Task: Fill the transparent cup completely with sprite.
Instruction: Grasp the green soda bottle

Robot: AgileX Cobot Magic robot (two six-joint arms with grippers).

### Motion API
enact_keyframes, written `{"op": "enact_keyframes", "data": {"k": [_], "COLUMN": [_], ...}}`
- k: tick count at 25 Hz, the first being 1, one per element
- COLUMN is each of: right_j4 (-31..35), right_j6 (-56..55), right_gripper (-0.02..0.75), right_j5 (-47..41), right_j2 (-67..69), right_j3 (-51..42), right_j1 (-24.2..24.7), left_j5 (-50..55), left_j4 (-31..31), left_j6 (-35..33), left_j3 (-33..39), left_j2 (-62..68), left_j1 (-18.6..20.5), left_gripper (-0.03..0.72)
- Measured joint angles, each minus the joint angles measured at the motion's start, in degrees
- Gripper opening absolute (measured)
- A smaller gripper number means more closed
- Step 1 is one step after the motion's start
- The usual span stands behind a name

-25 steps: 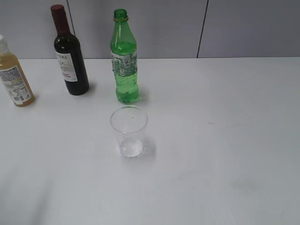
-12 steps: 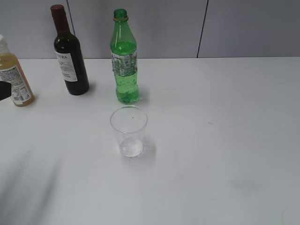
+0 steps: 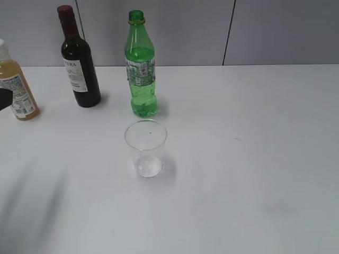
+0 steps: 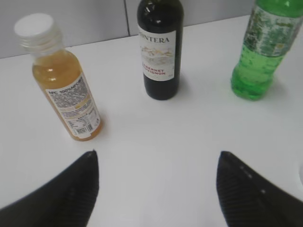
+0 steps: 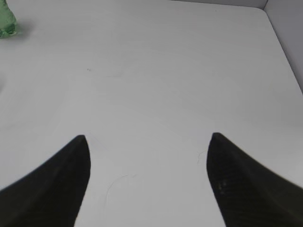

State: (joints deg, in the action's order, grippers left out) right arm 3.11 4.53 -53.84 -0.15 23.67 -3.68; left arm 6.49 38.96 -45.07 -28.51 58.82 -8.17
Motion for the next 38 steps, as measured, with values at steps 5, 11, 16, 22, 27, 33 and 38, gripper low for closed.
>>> {"op": "enact_keyframes", "data": {"k": [5, 11, 16, 22, 27, 33, 38], "right_j4": [0.0, 0.0, 0.0, 0.0, 0.0, 0.0, 0.0], "right_j6": [0.0, 0.0, 0.0, 0.0, 0.0, 0.0, 0.0], "right_gripper": [0.585, 0.585, 0.585, 0.584, 0.584, 0.585, 0.585], "right_j5": [0.0, 0.0, 0.0, 0.0, 0.0, 0.0, 0.0], "right_j2": [0.0, 0.0, 0.0, 0.0, 0.0, 0.0, 0.0], "right_j3": [0.0, 0.0, 0.0, 0.0, 0.0, 0.0, 0.0], "right_j1": [0.0, 0.0, 0.0, 0.0, 0.0, 0.0, 0.0], "left_j5": [-8.71, -18.86, -27.75, -41.72, -52.35, -58.7, -59.44], "left_j4": [-13.49, -30.22, -43.17, -60.7, -68.54, -76.31, -80.86], "left_j6": [17.09, 35.72, 47.6, 60.53, 62.64, 63.03, 63.3], "left_j3": [0.0, 0.0, 0.0, 0.0, -0.05, -2.85, -8.35], "left_j2": [3.62, 9.17, 14.08, 21.56, 27.73, 35.6, 41.15], "left_j1": [-2.0, -3.14, -3.14, -1.97, 0.95, 2.43, 2.38], "left_gripper": [0.593, 0.593, 0.593, 0.593, 0.592, 0.592, 0.626]}}
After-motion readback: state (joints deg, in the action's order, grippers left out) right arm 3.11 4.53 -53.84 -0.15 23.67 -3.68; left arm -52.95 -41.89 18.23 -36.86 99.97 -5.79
